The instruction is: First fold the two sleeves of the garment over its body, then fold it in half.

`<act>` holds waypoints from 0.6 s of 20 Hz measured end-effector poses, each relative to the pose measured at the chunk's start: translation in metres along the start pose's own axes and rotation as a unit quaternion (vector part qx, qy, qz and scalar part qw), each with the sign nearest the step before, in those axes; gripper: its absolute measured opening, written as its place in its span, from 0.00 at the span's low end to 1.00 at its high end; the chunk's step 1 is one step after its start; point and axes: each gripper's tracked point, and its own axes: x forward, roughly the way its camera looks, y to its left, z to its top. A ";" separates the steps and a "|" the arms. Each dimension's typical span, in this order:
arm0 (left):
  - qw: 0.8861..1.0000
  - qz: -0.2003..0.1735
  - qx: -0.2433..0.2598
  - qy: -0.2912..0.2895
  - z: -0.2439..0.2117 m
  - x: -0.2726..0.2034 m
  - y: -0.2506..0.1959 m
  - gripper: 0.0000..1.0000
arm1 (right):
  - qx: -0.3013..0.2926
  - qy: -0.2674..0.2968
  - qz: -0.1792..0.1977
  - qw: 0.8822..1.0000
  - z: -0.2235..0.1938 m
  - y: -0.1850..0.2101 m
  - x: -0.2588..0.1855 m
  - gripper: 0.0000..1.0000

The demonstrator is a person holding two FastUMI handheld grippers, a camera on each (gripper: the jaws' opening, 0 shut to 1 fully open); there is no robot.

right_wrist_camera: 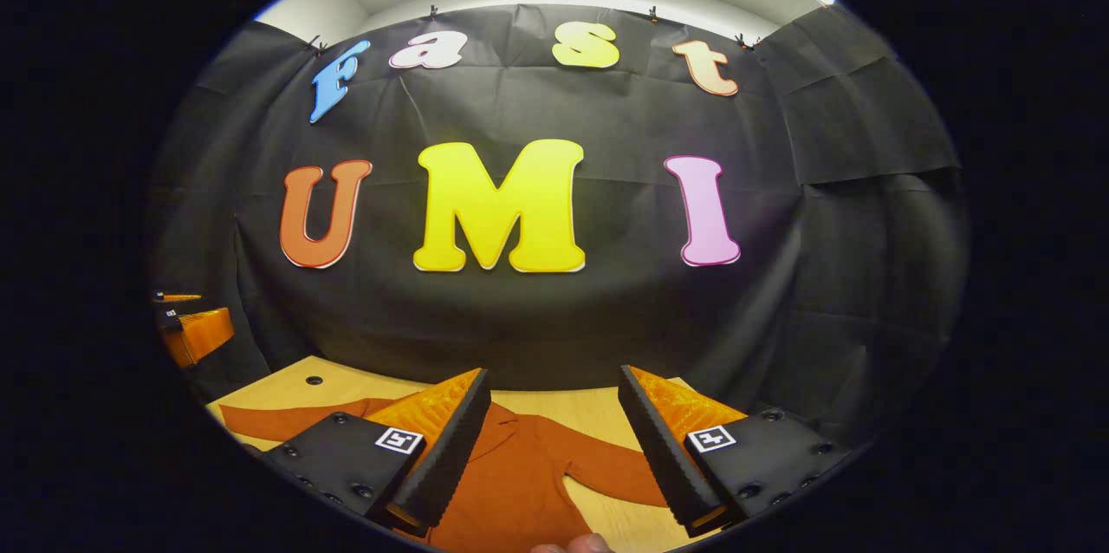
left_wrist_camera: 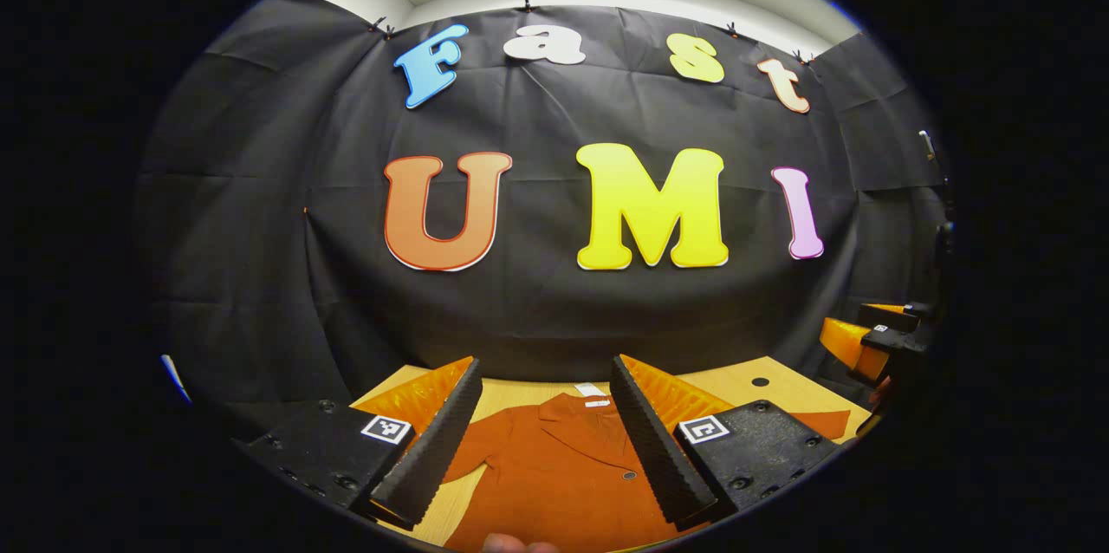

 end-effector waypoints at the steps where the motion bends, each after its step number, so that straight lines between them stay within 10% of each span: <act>1: 1.000 -0.006 0.004 0.007 -0.005 -0.001 -0.005 0.96 | 0.001 0.005 -0.007 1.000 -0.004 -0.012 0.003 0.95; 12: 0.998 -0.013 0.015 0.067 -0.047 -0.012 -0.042 0.96 | 0.055 0.191 -0.153 0.968 -0.182 -0.246 0.014 0.95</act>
